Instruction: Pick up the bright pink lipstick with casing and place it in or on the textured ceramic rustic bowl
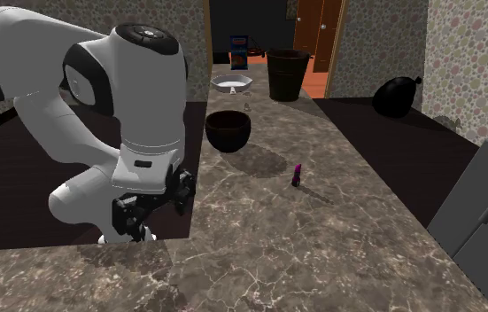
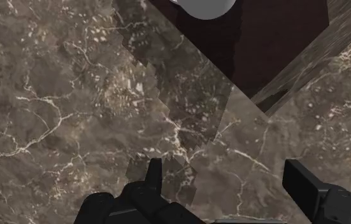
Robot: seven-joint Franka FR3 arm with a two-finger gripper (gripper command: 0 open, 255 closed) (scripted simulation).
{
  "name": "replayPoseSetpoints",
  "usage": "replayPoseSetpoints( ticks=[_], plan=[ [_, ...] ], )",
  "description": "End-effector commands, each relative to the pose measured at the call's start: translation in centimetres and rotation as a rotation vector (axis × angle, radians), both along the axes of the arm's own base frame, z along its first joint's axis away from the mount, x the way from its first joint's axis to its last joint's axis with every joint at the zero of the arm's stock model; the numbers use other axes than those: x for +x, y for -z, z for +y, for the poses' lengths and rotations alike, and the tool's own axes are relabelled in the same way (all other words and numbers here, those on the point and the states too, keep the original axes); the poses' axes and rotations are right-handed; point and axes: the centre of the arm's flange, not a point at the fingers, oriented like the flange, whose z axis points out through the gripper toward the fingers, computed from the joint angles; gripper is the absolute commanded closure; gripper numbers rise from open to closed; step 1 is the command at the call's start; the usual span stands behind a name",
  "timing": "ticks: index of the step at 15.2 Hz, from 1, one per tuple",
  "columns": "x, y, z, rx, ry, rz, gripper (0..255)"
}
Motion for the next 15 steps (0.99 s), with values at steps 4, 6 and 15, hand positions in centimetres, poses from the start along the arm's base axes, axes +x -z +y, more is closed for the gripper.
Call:
replayPoseSetpoints(
  ticks=[4, 6, 15],
  plan=[
    [1.4, 0.6, 3.5, 0.008, -0.016, -0.015, 0],
    [2.3, 0.9, 5.8, 0.014, -0.026, -0.025, 0],
    [6.1, 2.3, 16.3, 0.039, -0.074, -0.070, 0]
  ],
)
